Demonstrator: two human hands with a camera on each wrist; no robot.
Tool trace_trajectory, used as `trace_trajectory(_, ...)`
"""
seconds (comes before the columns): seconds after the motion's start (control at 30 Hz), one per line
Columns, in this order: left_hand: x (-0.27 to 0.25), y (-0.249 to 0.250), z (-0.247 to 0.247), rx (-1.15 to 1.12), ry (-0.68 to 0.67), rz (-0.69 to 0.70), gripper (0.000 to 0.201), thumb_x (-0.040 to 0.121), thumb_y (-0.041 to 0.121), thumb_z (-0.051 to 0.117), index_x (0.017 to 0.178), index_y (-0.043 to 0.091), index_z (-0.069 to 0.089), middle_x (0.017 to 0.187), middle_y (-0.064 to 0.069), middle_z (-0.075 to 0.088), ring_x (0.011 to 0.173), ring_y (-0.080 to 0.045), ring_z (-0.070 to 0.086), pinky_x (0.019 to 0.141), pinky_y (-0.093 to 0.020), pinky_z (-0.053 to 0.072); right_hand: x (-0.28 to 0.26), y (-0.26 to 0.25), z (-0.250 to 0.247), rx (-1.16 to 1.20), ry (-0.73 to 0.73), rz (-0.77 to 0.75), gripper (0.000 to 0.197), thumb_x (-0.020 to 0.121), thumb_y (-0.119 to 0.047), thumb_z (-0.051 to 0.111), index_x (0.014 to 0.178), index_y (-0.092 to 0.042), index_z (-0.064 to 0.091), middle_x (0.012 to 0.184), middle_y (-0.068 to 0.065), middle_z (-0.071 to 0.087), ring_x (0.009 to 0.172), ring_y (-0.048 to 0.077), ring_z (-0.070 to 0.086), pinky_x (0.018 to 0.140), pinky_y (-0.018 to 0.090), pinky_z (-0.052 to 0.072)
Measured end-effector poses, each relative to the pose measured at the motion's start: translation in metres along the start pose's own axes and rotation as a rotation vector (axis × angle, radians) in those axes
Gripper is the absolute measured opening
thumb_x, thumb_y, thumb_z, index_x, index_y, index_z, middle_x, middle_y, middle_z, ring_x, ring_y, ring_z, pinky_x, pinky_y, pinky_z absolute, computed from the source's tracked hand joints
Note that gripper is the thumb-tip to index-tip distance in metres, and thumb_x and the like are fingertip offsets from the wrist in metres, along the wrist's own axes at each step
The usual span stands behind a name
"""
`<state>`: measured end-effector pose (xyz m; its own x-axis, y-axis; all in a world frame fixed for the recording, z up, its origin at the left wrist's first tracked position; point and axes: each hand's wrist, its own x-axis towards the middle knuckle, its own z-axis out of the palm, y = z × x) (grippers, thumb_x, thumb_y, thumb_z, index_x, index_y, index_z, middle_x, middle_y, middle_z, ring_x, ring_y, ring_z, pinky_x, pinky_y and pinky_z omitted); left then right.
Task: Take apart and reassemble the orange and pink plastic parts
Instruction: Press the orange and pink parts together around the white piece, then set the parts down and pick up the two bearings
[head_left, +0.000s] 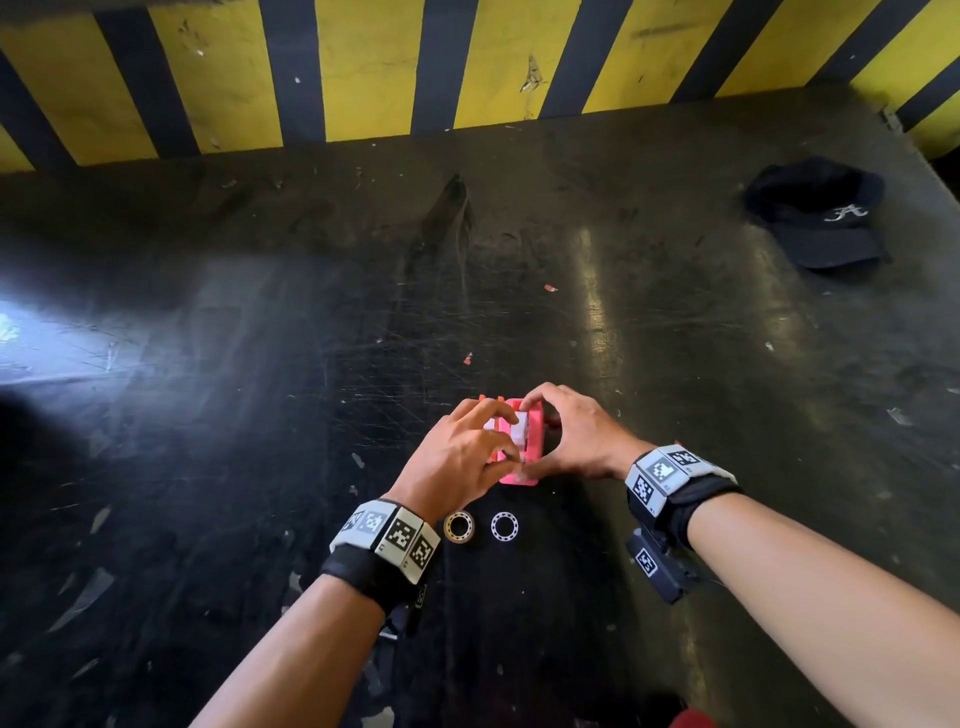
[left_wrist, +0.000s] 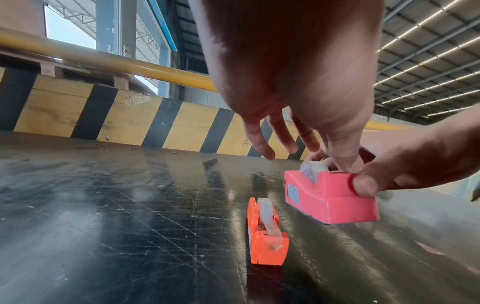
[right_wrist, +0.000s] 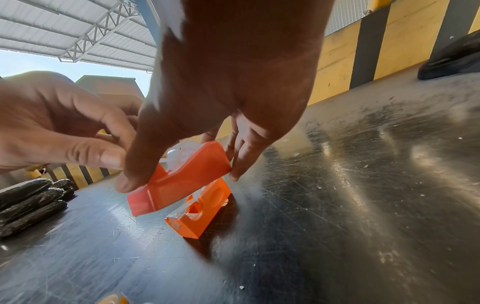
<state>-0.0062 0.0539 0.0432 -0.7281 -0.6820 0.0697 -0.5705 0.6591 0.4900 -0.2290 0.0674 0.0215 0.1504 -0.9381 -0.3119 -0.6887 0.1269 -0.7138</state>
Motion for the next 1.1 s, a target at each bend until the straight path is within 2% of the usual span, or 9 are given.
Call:
trace_trajectory(0.13, 0.000, -0.001, 0.003, 0.053, -0.013, 0.030, 0.009, 0.086, 0.038, 0.079, 0.091, 0.031, 0.083, 0.131, 0.005, 0.063, 0.123, -0.024, 0.057, 0.089, -0.047, 0.058, 0.001, 0.002, -0.002, 0.000, -0.033, 0.038, 0.091, 0.040, -0.061, 0.097, 0.118, -0.039, 0.055, 0.120, -0.012, 0.058, 0.111, 0.010, 0.059, 0.094, 0.033, 0.054)
trace_trajectory(0.27, -0.002, 0.003, 0.003, 0.110, -0.110, -0.001, 0.015, 0.085, 0.042, 0.080, 0.100, 0.040, 0.082, 0.143, 0.007, 0.056, 0.136, -0.023, 0.048, 0.096, -0.042, 0.053, -0.001, 0.006, -0.004, 0.001, -0.005, 0.040, 0.090, 0.041, -0.059, 0.097, 0.117, -0.037, 0.055, 0.119, -0.012, 0.059, 0.109, 0.009, 0.059, 0.090, 0.028, 0.051)
trace_trajectory(0.47, -0.005, -0.015, -0.003, -0.087, 0.068, -0.177, 0.020, 0.083, 0.016, 0.076, 0.098, 0.029, 0.076, 0.128, 0.006, 0.062, 0.117, -0.016, 0.062, 0.098, -0.039, 0.055, 0.000, 0.011, -0.012, -0.099, -0.020, -0.022, 0.091, 0.049, -0.048, 0.099, 0.124, -0.028, 0.052, 0.125, -0.008, 0.059, 0.114, 0.012, 0.058, 0.098, 0.031, 0.049)
trace_trajectory(0.53, -0.002, -0.027, -0.007, -0.088, 0.028, -0.266, 0.038, 0.081, 0.019, 0.080, 0.116, 0.028, 0.067, 0.130, 0.005, 0.058, 0.115, -0.016, 0.063, 0.099, -0.037, 0.055, 0.004, 0.014, -0.014, -0.145, -0.006, -0.044, 0.090, 0.052, -0.044, 0.099, 0.126, -0.025, 0.051, 0.128, -0.006, 0.057, 0.116, 0.013, 0.057, 0.102, 0.033, 0.048)
trace_trajectory(0.6, 0.001, -0.033, -0.009, -0.089, -0.127, -0.390, 0.071, 0.079, 0.025, 0.086, 0.141, 0.029, 0.051, 0.144, 0.000, 0.049, 0.125, -0.020, 0.059, 0.105, -0.030, 0.050, 0.008, 0.017, -0.014, -0.182, 0.001, -0.047, 0.089, 0.054, -0.040, 0.098, 0.126, -0.026, 0.048, 0.130, -0.007, 0.054, 0.117, 0.015, 0.058, 0.102, 0.036, 0.049)
trace_trajectory(0.67, 0.005, -0.036, -0.008, -0.085, -0.257, -0.478, 0.100, 0.076, 0.028, 0.090, 0.157, 0.030, 0.031, 0.157, -0.004, 0.036, 0.134, -0.026, 0.054, 0.107, -0.031, 0.046, 0.013, 0.020, -0.013, -0.212, 0.001, -0.035, 0.088, 0.055, -0.037, 0.097, 0.126, -0.029, 0.046, 0.133, -0.008, 0.052, 0.117, 0.016, 0.058, 0.101, 0.037, 0.050)
trace_trajectory(0.83, 0.022, -0.046, 0.014, -0.081, -0.364, -0.512, 0.132, 0.070, 0.025, 0.095, 0.165, 0.033, 0.004, 0.172, -0.007, 0.009, 0.144, -0.037, 0.047, 0.113, -0.044, 0.046, 0.025, 0.029, -0.008, -0.250, -0.013, 0.005, 0.088, 0.056, -0.034, 0.097, 0.127, -0.029, 0.045, 0.138, -0.007, 0.049, 0.118, 0.019, 0.059, 0.099, 0.036, 0.050)
trace_trajectory(0.93, 0.030, -0.048, 0.029, -0.088, -0.358, -0.477, 0.133, 0.069, 0.021, 0.094, 0.165, 0.030, 0.003, 0.173, -0.007, 0.008, 0.147, -0.037, 0.044, 0.114, -0.045, 0.044, 0.028, 0.035, -0.004, -0.257, -0.025, 0.026, 0.087, 0.057, -0.033, 0.096, 0.128, -0.029, 0.044, 0.139, -0.007, 0.049, 0.119, 0.019, 0.058, 0.099, 0.037, 0.050)
trace_trajectory(1.1, 0.028, -0.050, 0.049, -0.114, -0.272, -0.512, 0.115, 0.077, 0.022, 0.088, 0.164, 0.023, 0.014, 0.168, -0.005, 0.024, 0.145, -0.034, 0.047, 0.114, -0.044, 0.043, 0.027, 0.045, 0.004, -0.238, -0.036, 0.041, 0.084, 0.062, -0.028, 0.092, 0.130, -0.029, 0.043, 0.142, -0.006, 0.047, 0.121, 0.021, 0.059, 0.098, 0.035, 0.050)
